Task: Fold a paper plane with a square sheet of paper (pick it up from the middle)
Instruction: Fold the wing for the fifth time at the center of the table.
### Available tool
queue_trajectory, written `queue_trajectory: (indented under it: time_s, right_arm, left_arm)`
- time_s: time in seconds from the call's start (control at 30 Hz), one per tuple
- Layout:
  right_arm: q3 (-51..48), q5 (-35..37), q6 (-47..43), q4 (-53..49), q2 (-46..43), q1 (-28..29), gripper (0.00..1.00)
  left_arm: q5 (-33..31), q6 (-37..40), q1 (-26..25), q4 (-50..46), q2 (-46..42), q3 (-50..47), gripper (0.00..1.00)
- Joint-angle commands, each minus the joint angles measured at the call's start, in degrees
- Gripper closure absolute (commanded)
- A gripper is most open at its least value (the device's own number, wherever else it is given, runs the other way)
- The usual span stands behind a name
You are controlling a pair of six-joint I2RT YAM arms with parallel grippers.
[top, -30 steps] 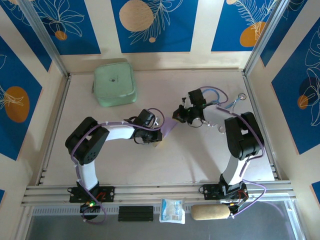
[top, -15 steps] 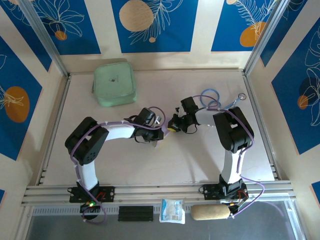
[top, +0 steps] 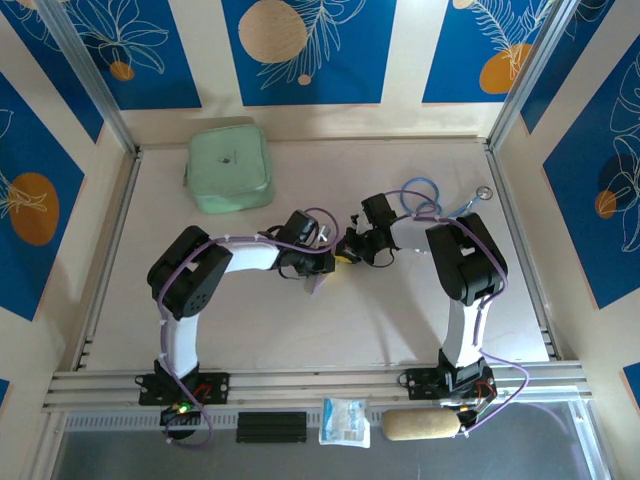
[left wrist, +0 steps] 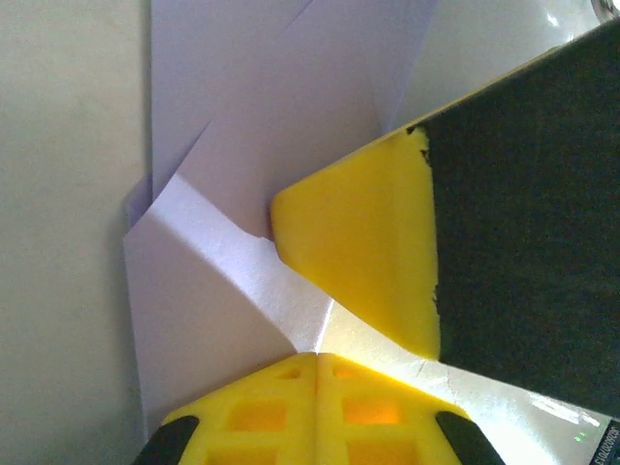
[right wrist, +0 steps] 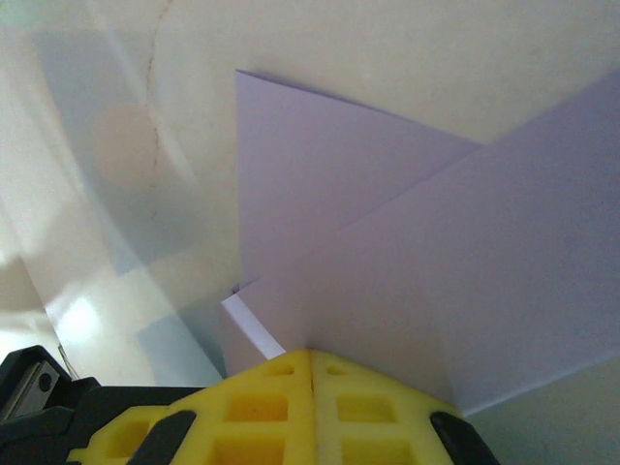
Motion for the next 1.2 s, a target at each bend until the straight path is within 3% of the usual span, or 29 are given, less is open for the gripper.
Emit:
queue_trajectory:
  time_s: [0.0,0.5,0.87,0.97,1.1,1.17]
  right_arm:
    - [-0.34,4.72,-0.17,-6.86,3.95,-0.13,0.98]
    - [0.24,7.5,0.29,-9.71,5.45,-1.23,0.99]
    - [3.05,2.37,-2.8,-8.95,1.5,0.03,0.96]
    - [6.16,2.15,-3.87,-12.04,-1.96,1.2,0.91]
    - [9.42,6.33,-4.08,-17.5,-6.22,3.07,0.77]
    - [10.83,10.16,-3.32,-21.41,-7.75,4.02,0.7]
  left_arm:
    - [0.59,0.89,0.04,-2.95,0.76,-3.05,1.0]
    - [-1.31,5.93,-1.15,-14.65,-9.35,-12.91,1.0]
    - [-4.11,8.17,0.24,-20.23,-19.59,-13.39,0.98]
    - [-6.1,8.28,2.07,-21.1,-23.86,-12.42,0.89]
    - [-12.28,7.86,5.54,-22.2,-29.67,-12.67,0.69]
    - [-16.78,7.62,7.43,-22.84,-32.78,-13.37,0.5]
